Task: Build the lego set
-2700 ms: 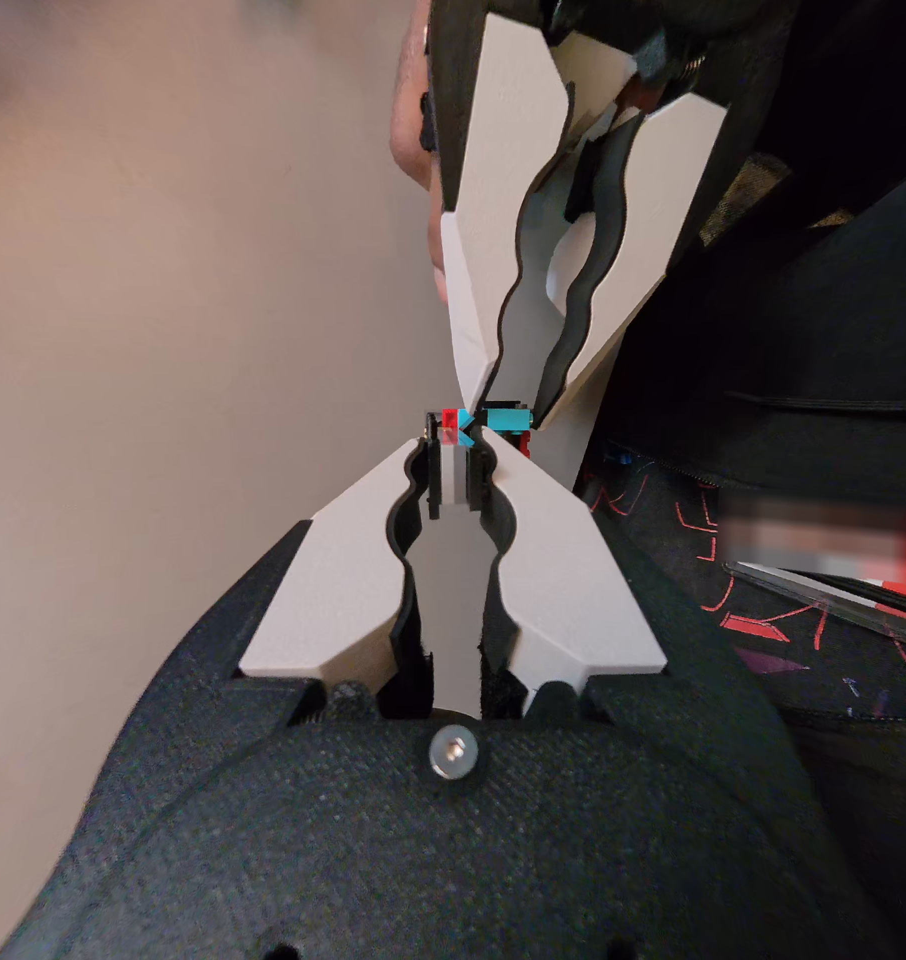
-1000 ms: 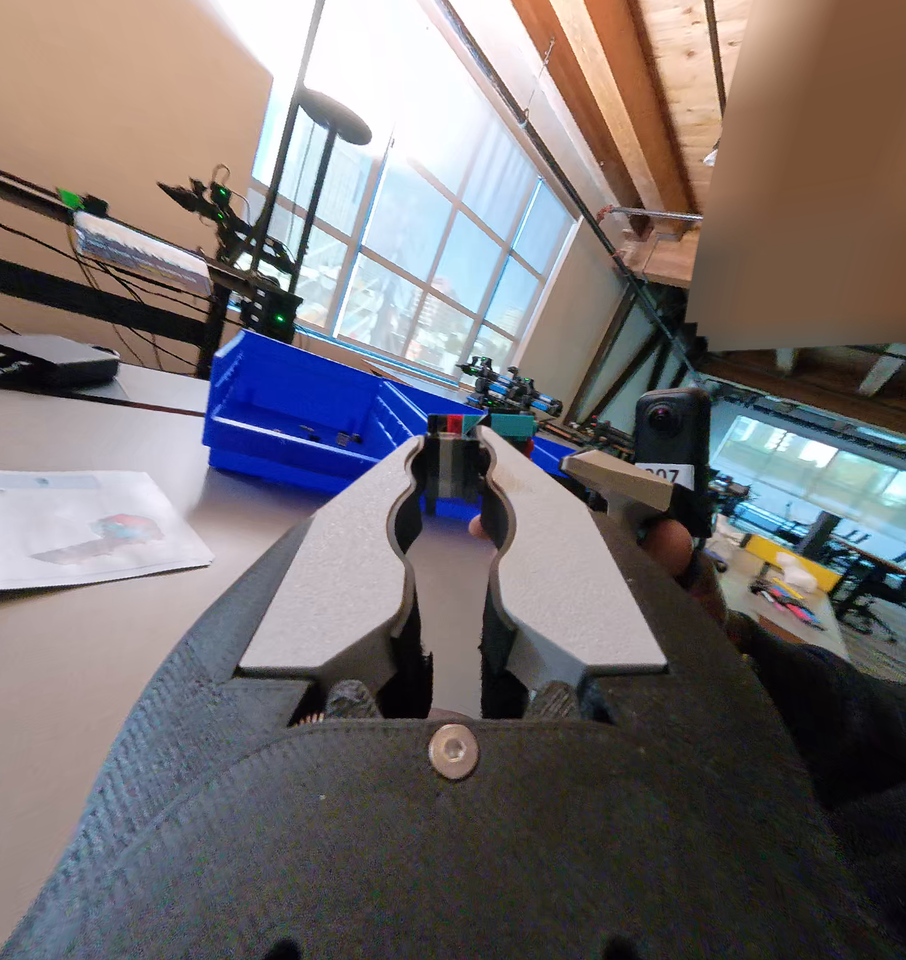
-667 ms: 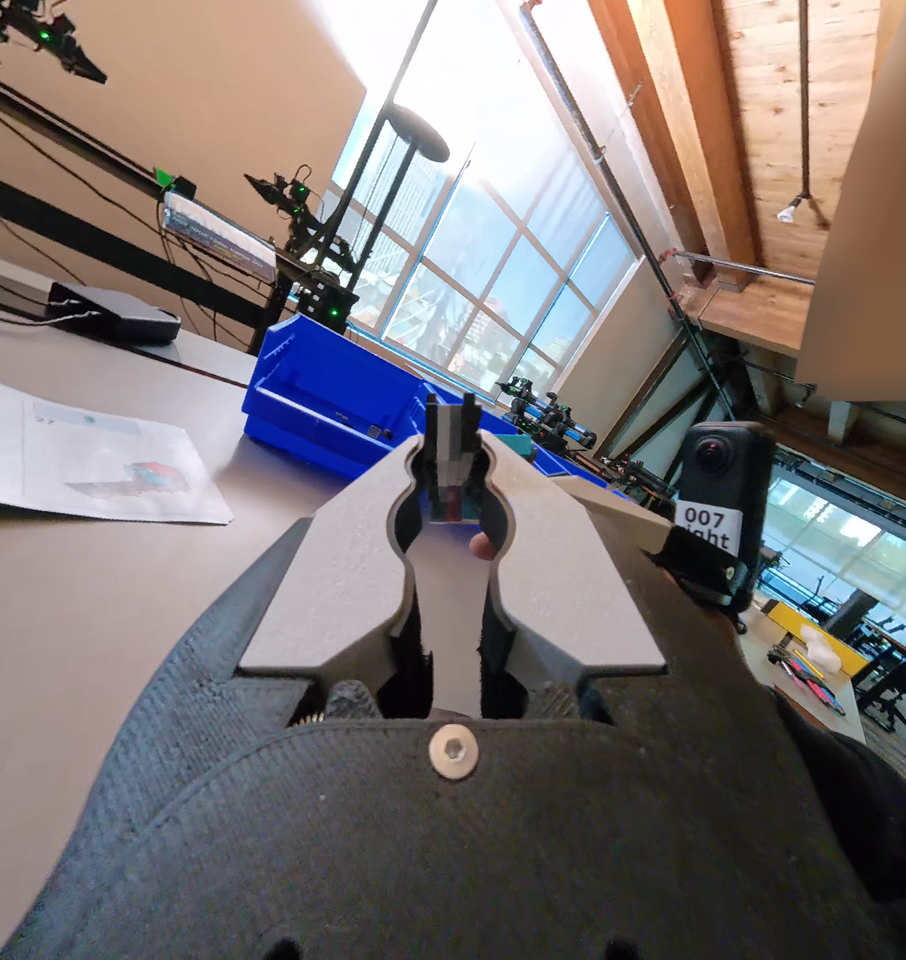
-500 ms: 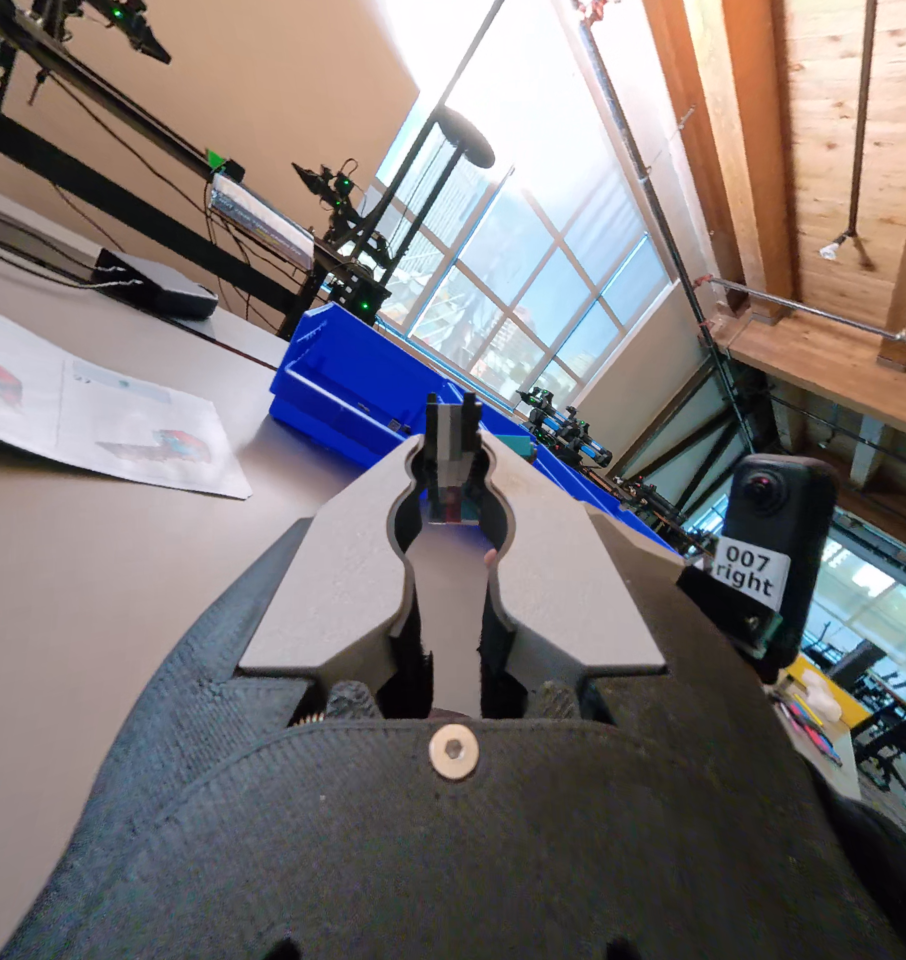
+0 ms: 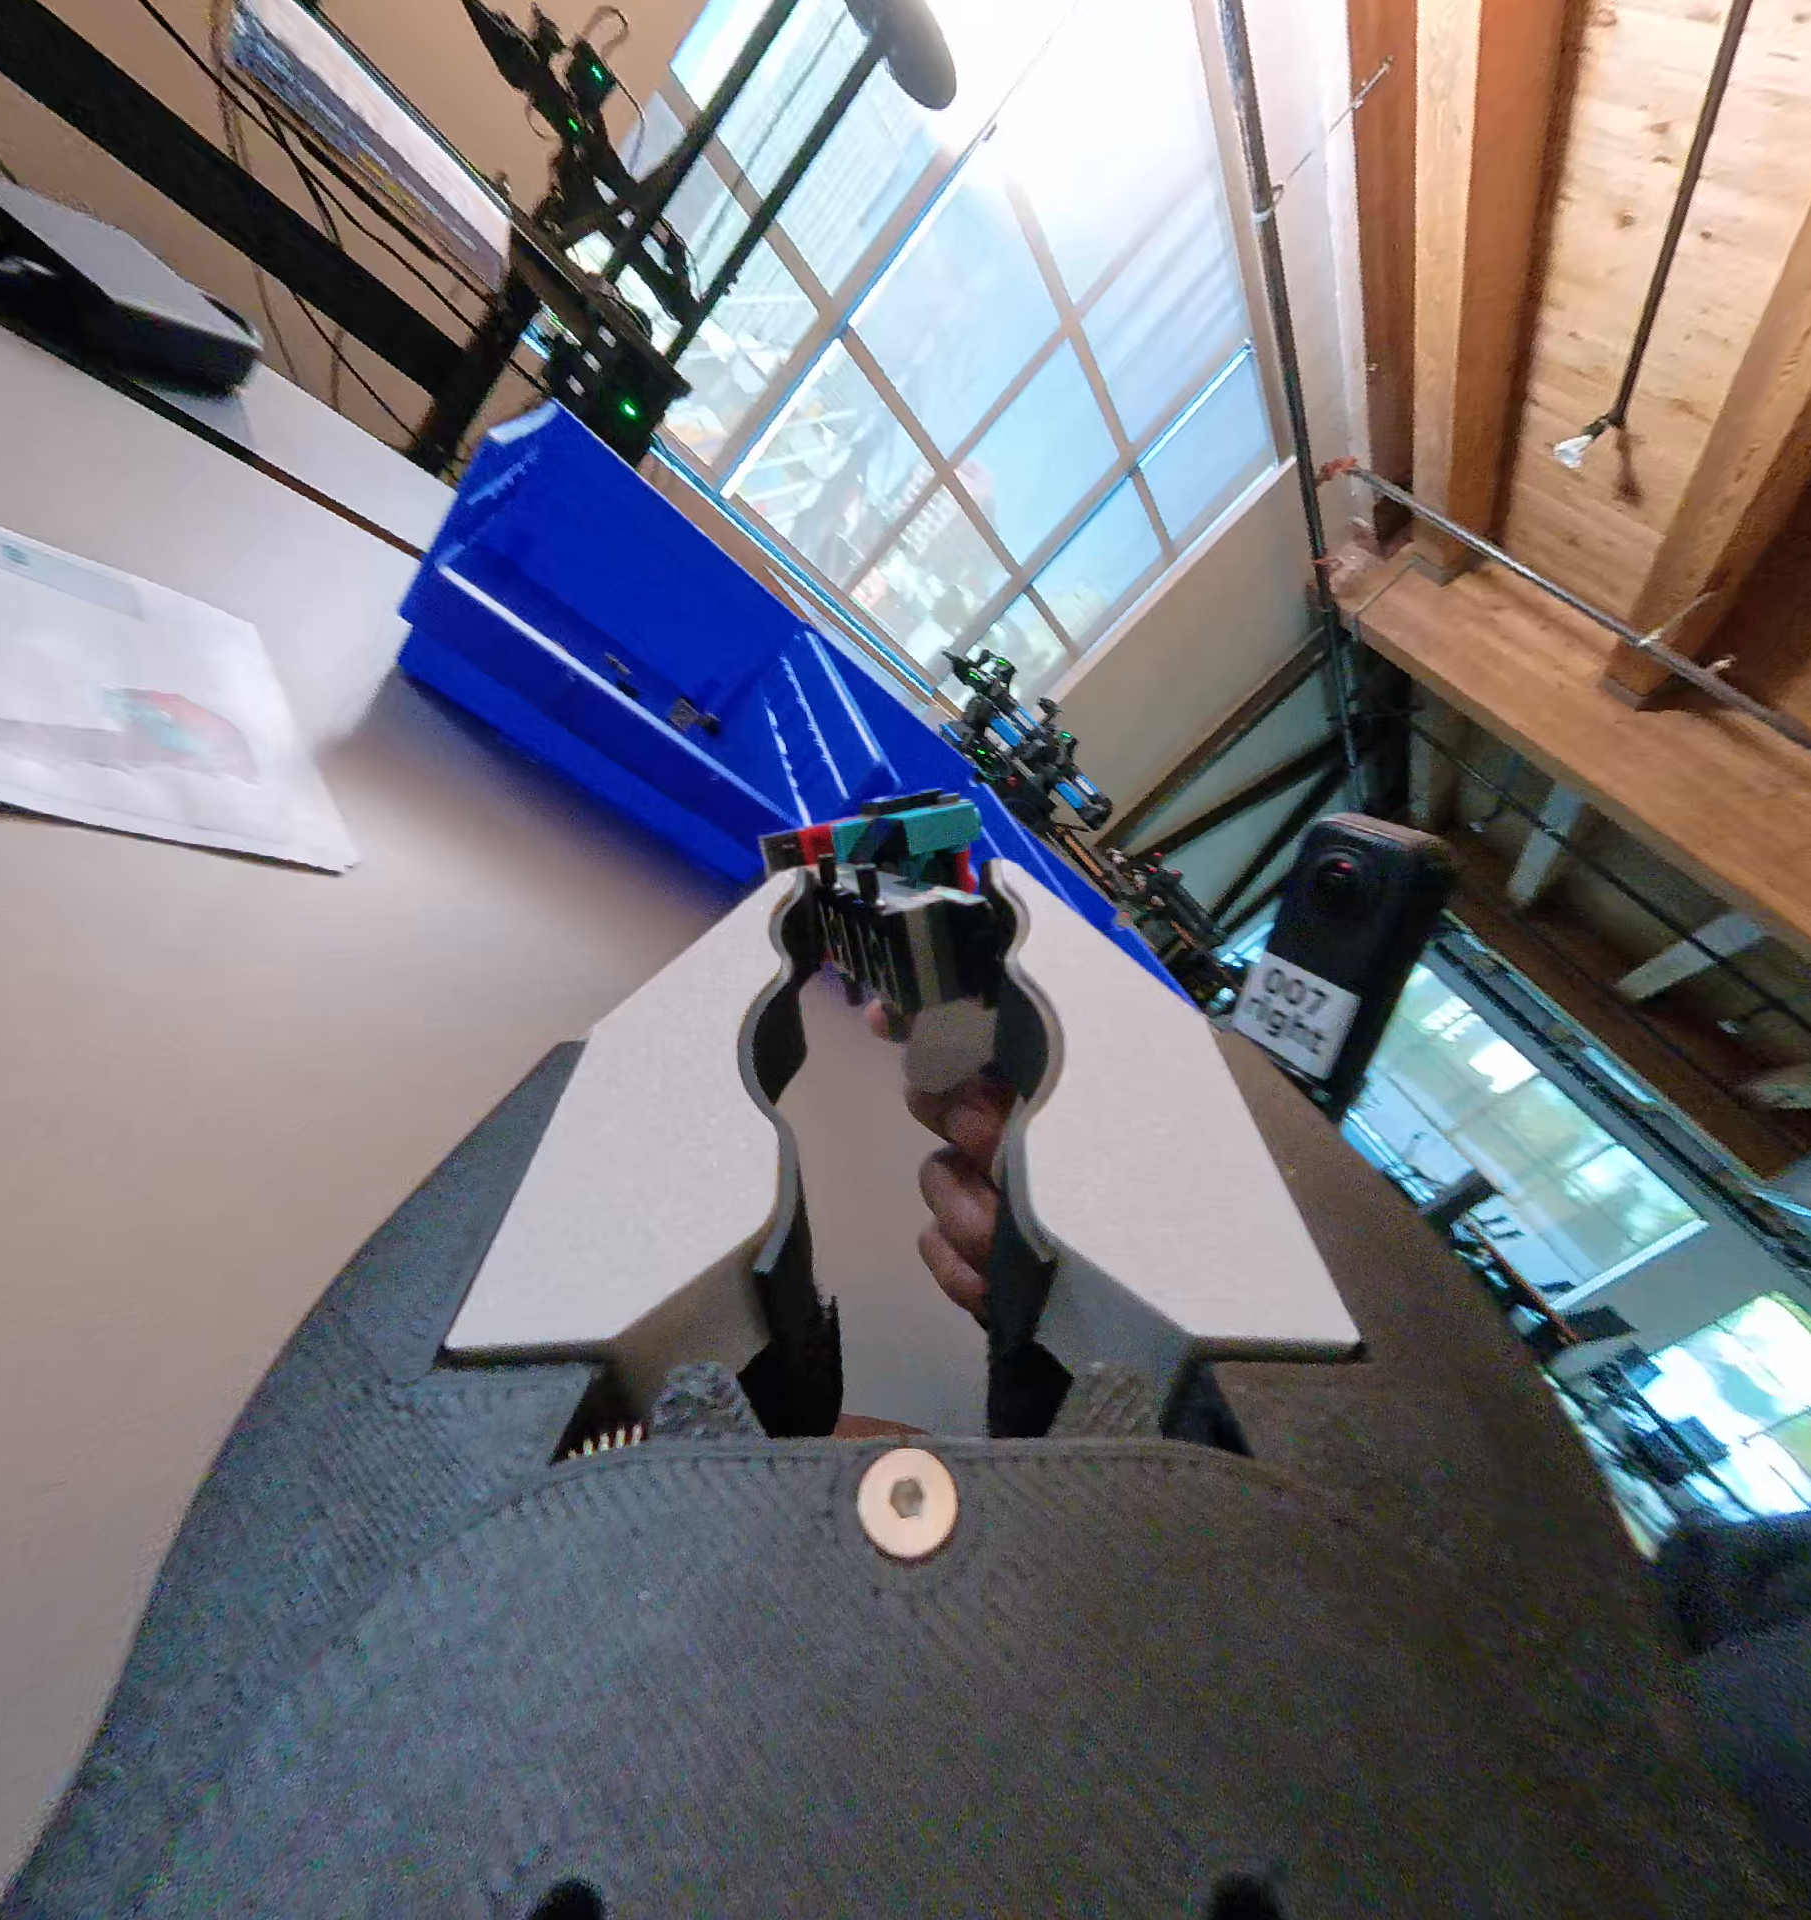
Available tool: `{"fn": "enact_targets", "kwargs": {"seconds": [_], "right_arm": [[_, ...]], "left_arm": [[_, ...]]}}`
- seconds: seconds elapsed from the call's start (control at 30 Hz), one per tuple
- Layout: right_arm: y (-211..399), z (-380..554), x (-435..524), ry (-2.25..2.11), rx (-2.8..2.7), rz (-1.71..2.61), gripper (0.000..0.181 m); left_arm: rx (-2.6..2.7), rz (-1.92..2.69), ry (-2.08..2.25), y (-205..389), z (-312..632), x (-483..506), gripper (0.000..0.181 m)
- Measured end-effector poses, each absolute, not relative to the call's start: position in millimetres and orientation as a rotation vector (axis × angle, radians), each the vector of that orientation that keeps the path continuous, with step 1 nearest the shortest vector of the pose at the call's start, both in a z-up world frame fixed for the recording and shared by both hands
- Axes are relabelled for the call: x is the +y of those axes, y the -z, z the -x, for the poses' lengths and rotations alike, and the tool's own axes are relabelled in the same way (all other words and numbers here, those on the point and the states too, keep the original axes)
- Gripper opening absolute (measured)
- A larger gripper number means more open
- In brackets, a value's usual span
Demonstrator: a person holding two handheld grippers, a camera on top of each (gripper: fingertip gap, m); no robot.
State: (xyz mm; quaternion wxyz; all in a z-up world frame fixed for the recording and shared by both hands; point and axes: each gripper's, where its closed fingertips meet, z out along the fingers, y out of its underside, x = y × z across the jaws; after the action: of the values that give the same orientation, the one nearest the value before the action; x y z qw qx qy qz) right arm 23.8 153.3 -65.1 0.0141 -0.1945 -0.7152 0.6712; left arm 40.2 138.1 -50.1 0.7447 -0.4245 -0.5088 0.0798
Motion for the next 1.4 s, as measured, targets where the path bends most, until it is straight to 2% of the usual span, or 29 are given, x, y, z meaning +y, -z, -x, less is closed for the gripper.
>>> {"fn": "enact_targets", "kwargs": {"seconds": [0.3, 0.53, 0.6, 0.73, 1.13, 1.27, 1.4], "right_arm": [[44.7, -22.9, 159.0, -2.247, -2.314, 0.369, 0.042], [41.5, -25.6, 152.2, -2.299, -2.35, 0.251, 0.042], [41.6, -25.9, 150.7, -2.315, -2.354, 0.236, 0.041], [35.0, -25.2, 151.0, -2.468, -2.32, 0.298, 0.041], [30.5, -25.2, 154.4, -2.68, -2.217, 0.471, 0.042], [29.9, -26.5, 158.1, -2.736, -2.176, 0.49, 0.041], [25.5, -33.2, 160.5, -2.8, -2.167, 0.45, 0.041]], "left_arm": [[-1.115, 0.943, 0.175, 43.6, -56.1, 156.9, 0.04], [-1.119, 0.865, 0.406, 50.1, -55.6, 169.5, 0.04], [-1.132, 0.838, 0.44, 52.8, -53.2, 171.0, 0.036], [-1.131, 0.787, 0.479, 54.1, -50.1, 173.0, 0.016], [-1.084, 0.78, 0.46, 49.2, -50.1, 184.0, 0.017], [-1.069, 0.835, 0.428, 48.1, -51.6, 184.3, 0.021], [-1.05, 0.893, 0.398, 46.3, -54.1, 179.8, 0.044]]}}
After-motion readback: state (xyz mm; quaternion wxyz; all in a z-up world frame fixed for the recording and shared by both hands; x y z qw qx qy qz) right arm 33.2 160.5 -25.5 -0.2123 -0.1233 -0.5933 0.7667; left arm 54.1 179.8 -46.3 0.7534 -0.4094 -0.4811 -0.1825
